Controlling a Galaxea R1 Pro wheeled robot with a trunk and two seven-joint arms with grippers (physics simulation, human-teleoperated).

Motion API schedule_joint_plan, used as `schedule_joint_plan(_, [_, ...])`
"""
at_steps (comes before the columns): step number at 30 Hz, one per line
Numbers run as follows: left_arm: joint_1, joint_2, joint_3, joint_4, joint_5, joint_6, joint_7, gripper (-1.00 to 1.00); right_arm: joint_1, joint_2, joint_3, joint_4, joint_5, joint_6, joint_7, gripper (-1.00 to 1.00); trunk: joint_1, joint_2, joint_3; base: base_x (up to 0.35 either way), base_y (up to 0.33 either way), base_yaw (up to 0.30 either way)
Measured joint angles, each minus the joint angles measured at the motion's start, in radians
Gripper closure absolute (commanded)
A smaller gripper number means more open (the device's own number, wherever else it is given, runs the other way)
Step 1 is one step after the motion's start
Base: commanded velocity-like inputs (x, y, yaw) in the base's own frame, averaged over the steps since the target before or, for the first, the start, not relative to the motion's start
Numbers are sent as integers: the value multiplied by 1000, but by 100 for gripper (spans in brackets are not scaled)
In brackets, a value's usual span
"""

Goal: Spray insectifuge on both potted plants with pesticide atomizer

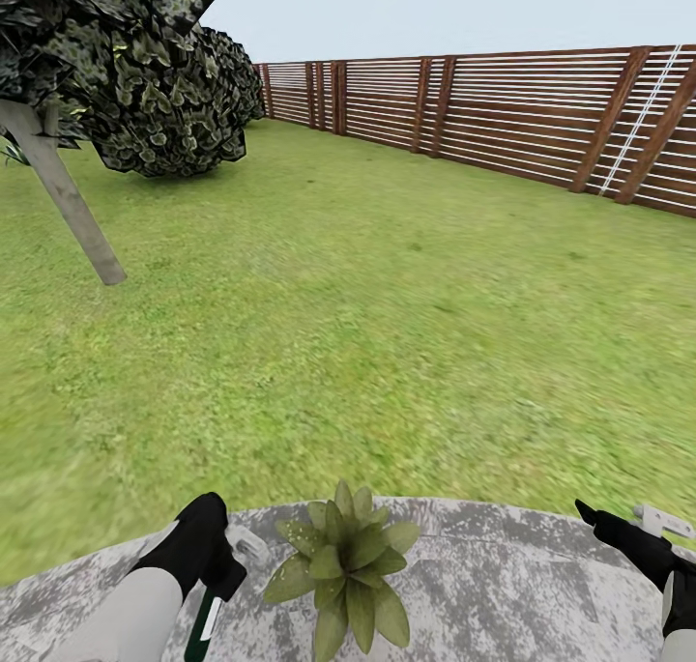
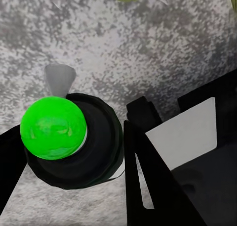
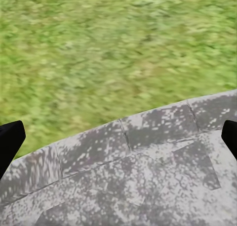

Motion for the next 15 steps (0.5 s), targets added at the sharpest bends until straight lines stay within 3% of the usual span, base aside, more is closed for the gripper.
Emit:
schedule_joint_plan(7, [0, 0, 3, 3, 0, 0, 0, 100, 0, 0, 0, 0, 0, 0, 0, -100, 27, -49, -22, 0, 0, 0])
schedule_joint_plan(15, [0, -1, 3, 6, 0, 0, 0, 100, 0, 0, 0, 0, 0, 0, 0, -100, 38, -70, -31, 0, 0, 0])
